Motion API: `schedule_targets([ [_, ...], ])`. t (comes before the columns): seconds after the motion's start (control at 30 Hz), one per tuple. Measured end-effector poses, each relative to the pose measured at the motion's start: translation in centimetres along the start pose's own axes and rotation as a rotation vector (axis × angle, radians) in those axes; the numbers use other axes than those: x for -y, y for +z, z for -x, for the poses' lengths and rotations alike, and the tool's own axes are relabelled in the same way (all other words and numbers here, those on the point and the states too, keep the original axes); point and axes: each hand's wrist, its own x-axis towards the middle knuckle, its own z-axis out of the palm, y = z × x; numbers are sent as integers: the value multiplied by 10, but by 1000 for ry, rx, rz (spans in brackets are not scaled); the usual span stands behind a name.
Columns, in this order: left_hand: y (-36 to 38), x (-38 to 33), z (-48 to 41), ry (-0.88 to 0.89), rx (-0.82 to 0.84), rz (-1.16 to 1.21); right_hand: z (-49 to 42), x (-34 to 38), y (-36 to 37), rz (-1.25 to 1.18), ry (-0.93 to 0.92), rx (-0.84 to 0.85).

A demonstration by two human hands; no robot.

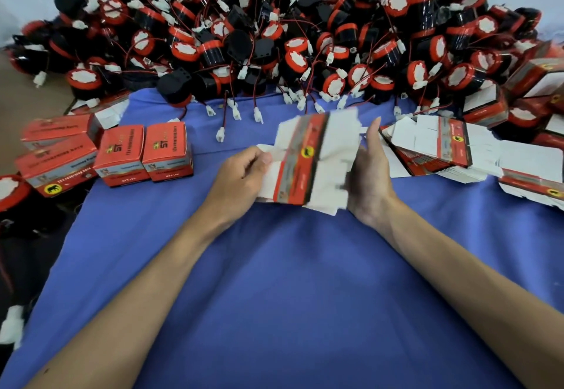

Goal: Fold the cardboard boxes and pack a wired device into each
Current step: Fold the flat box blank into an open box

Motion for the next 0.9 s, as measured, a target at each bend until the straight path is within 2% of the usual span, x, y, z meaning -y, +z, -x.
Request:
schedule_targets([
  [0.07,0,-1,-2,-58,-121,161,-2,0,-1,29,8,-14],
  [0.1,1,-1,-2,-76,-198,219,-3,-2,-2,145,-1,-48],
  [0.17,-1,1,-5,-87,-352,232,-4,-5,-3,432,-38,-164],
  [0.23,-2,4,-8,-86,-437,234,-5,-7,-3,494,-69,-291],
  [0.37,-1,10,-10,-88,-441,125,-13,2,-7,123,-265,-535],
  [0.43,-1,13,-10,-87,-417,68,-17,9,-12,-118,-380,-602],
  [0.5,-1,13,-10,-110,-379,29,-19,15,-17,-346,-409,-645],
  [0.57,1,11,-10,-116,-350,22,-19,18,-22,-450,-363,-666],
  [0.63,3,9,-7,-107,-323,79,-15,17,-24,-436,-227,-641],
  [0.73,3,8,-6,-121,-249,77,-6,14,-15,-267,-35,-476],
  [0.9,1,9,-5,36,-256,-130,-4,3,2,163,-173,-189],
])
